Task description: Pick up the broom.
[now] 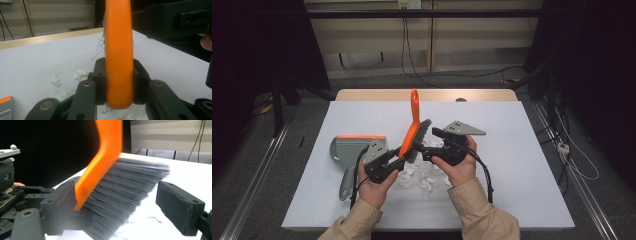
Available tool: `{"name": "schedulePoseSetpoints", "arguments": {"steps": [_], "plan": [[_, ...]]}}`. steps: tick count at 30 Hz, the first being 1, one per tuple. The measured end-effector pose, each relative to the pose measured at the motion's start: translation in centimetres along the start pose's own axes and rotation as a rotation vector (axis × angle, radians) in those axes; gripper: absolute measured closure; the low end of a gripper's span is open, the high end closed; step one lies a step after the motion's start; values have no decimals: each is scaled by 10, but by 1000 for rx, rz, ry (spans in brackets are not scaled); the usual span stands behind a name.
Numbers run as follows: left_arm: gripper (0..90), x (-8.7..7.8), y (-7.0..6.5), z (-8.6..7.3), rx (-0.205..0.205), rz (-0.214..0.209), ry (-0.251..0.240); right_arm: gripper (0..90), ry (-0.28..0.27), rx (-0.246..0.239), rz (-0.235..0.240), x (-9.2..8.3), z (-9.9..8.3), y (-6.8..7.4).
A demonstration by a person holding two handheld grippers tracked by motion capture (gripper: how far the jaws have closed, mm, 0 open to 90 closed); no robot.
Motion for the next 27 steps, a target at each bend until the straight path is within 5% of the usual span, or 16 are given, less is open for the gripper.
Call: {"name": "schedulePoseSetpoints", "arguments": {"steps": [7, 14, 19, 27], "plan": [[707, 2, -2, -2, 1, 1, 2, 181, 15, -3, -14, 8, -3, 9], [705, 4, -6, -3, 7, 3, -7, 255, 28, 57, -48, 15, -4, 13], [691, 3, -11, 1, 54, 21, -18, 274, 48, 79, -80, 20, -4, 18], [664, 5, -19, 3, 111, 44, -22, 404, 68, 208, -92, 19, 0, 17]]}}
Point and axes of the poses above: each handheld gripper's, and its own axes: x roughly forward along the jaws, z roughly out of its top, y roughly to its left, the point moved 8 cm from there along x, roughly forward along the jaws, and after that the axes turned 9 degrees about -z, right-handed, at the moved point
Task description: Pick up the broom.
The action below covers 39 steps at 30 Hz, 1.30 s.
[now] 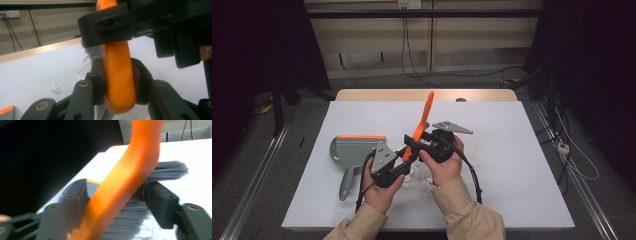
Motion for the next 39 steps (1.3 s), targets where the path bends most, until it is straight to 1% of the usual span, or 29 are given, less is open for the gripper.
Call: {"name": "schedulePoseSetpoints", "arguments": {"steps": [4, 5, 7, 8, 9, 10, 11, 12, 13, 14, 15, 16, 17, 18, 19, 20, 21, 22, 23, 24, 26, 28, 29, 31, 33, 34, 36, 37, 39], "plan": [[653, 2, -4, 1, 24, 3, 6, 458, 1, 33, -8, -2, 2, 0], [640, 3, -5, 1, 26, 7, 8, 497, 8, 48, -13, -3, 2, 1], [631, 4, -7, 0, 22, 7, 11, 519, 16, 53, -14, -4, 2, 1], [619, 5, -7, 0, 30, 12, 15, 558, 20, 70, -28, -5, 2, 2], [619, 6, -7, -1, 31, 15, 16, 558, 20, 70, -28, -5, 2, 2], [591, 6, -7, -1, 30, 19, 18, 596, 17, 88, -22, -6, 3, 3], [591, 8, -7, -1, 21, 23, 11, 596, 17, 88, -22, -6, 3, 3], [556, 9, -6, -1, 15, 33, 8, 627, 18, 93, -18, -7, 3, 3], [510, 10, -4, -2, 2, 35, 6, 657, 15, 106, 2, -7, 4, 4], [481, 11, -2, -2, -13, 23, 2, 687, 17, 112, 12, -7, 5, 5], [472, 11, 0, -2, -10, 16, -3, 688, 12, 95, 16, -5, 6, 2], [457, 11, 1, -1, 4, 23, -10, 689, 8, 108, 35, -5, 7, 0], [457, 10, 1, 0, 5, 14, -15, 689, 8, 108, 35, -5, 7, 0], [454, 10, 2, 0, 5, 3, -13, 690, 7, 126, 47, -6, 9, -3], [417, 9, 2, -1, 6, -8, -3, 691, -6, 114, 43, -8, 12, -10], [417, 9, 2, -2, 0, -14, 3, 691, -6, 114, 43, -8, 12, -10], [366, 9, 3, -3, 1, -10, 10, 691, -9, 108, 33, -10, 13, -14], [330, 9, 3, -4, -4, -14, 21, 692, -10, 85, 25, -12, 14, -18], [318, 9, 4, -5, -14, -19, 24, 692, -14, 67, 15, -13, 15, -22], [312, 8, 5, -6, -23, -25, 22, 692, -14, 68, 10, -16, 16, -26], [273, 6, 7, -5, -27, -26, 15, 692, -10, 85, 43, -20, 19, -33], [252, 3, 9, -3, -36, -33, 6, 692, -14, 64, 25, -26, 22, -42], [238, 2, 10, -2, -35, -35, 2, 692, -19, 35, 15, -31, 25, -51], [226, 0, 11, -2, -37, -41, 2, 691, -11, 29, 12, -34, 25, -56], [196, -2, 12, -2, -39, -45, 5, 692, -10, 12, -12, -44, 27, -71], [196, -3, 13, -2, -42, -42, 7, 692, -10, 12, -12, -44, 27, -71], [167, -5, 14, -1, -35, -46, 7, 692, 3, 9, -26, -49, 25, -81], [162, -6, 14, -1, -37, -51, 2, 691, 16, 1, -35, -54, 22, -90], [151, -8, 15, 0, -42, -55, -5, 691, 26, 4, -36, -56, 20, -94]]}}
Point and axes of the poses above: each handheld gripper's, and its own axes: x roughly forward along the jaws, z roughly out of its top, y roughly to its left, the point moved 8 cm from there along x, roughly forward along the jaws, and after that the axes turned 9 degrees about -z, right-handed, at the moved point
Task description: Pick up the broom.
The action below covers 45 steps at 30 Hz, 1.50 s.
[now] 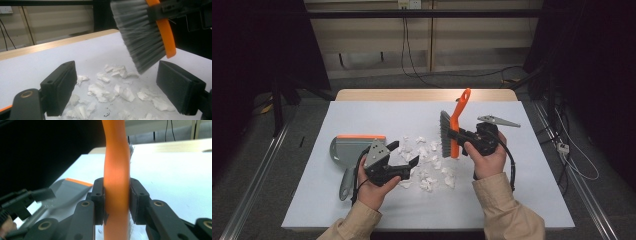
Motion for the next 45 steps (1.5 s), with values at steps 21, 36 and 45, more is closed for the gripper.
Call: {"name": "schedulePoseSetpoints", "arguments": {"steps": [21, 36, 45], "plan": [[78, -62, 36, 4, -20, -36, -46, 692, 97, -34, -84, -18, -18, -54], [79, -105, 63, -8, -21, 25, -42, 694, 181, -23, -179, -11, -27, -95], [80, -112, 68, -14, -26, 42, -36, 696, 192, -43, -198, 12, -21, -96]]}}
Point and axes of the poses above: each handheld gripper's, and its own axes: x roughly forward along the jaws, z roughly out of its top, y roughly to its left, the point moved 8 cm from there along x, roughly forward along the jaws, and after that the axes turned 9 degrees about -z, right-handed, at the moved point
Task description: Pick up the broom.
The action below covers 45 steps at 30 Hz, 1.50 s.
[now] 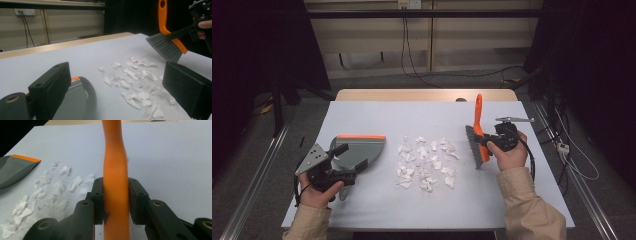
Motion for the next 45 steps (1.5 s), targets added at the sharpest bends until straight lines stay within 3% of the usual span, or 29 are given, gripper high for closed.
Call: {"name": "schedulePoseSetpoints", "arguments": {"steps": [13, 23, 27, 32, 34, 38, 41, 43, 45], "plan": [[83, -1, 5, -6, 1, 3, 11, 704, -17, -12, -13, 31, 6, 5], [85, 2, 8, -9, -10, 4, 13, 697, 2, -76, -49, 48, 4, 10], [86, 2, 8, -9, -5, 1, 16, 692, -9, -114, -58, 48, 2, 13], [85, 2, 7, -11, -3, 3, 22, 675, -14, -160, -37, 47, 1, 16], [86, 2, 7, -11, -2, 4, 23, 625, -14, -182, -43, 45, -1, 15], [86, 2, 5, -11, -3, 4, 20, 611, -16, -215, -67, 38, -9, 11], [86, 3, 4, -12, 0, 4, 24, 693, -7, -243, -77, 33, -15, 9], [87, 2, 5, -15, -2, 6, 37, 702, -7, -272, -87, 34, -15, 7], [87, 1, 5, -16, -4, 10, 35, 706, -4, -255, -77, 35, -15, 7]]}}
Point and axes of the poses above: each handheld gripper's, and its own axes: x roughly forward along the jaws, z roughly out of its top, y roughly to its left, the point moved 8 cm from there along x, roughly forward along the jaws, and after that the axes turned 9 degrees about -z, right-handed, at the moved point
